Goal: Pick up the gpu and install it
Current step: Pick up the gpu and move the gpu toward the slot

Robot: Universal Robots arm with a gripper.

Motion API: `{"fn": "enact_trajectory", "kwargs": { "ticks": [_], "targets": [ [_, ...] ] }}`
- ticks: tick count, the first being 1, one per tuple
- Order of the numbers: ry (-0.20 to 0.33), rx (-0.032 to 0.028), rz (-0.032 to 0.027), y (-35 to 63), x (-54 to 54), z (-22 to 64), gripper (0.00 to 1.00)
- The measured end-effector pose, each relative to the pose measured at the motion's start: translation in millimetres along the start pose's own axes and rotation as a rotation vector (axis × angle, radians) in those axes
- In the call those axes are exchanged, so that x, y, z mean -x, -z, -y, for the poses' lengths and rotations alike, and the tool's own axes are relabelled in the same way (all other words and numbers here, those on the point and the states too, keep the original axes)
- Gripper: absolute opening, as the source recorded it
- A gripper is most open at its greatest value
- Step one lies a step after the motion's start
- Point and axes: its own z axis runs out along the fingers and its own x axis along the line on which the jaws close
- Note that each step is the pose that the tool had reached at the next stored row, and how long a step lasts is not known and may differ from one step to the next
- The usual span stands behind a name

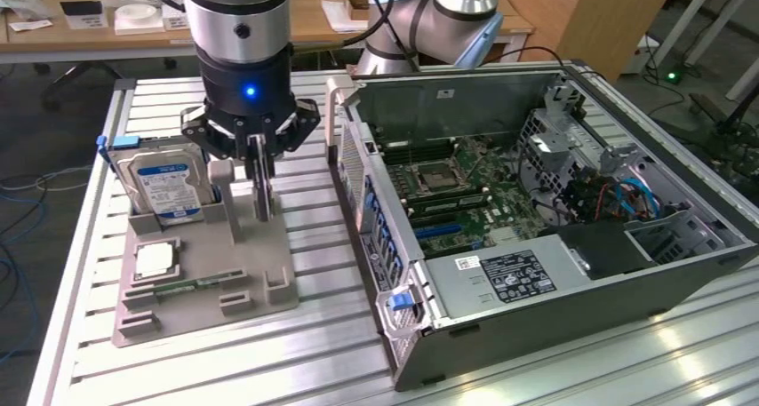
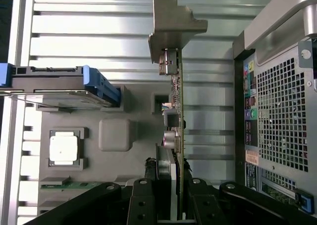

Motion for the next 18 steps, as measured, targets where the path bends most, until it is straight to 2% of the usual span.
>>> {"fn": "enact_trajectory", "kwargs": {
  "ticks": [18],
  "targets": [
    [0.000,0.0045,-0.0001,11.6,-0.2,-1.8,0.28]
  ]
}}
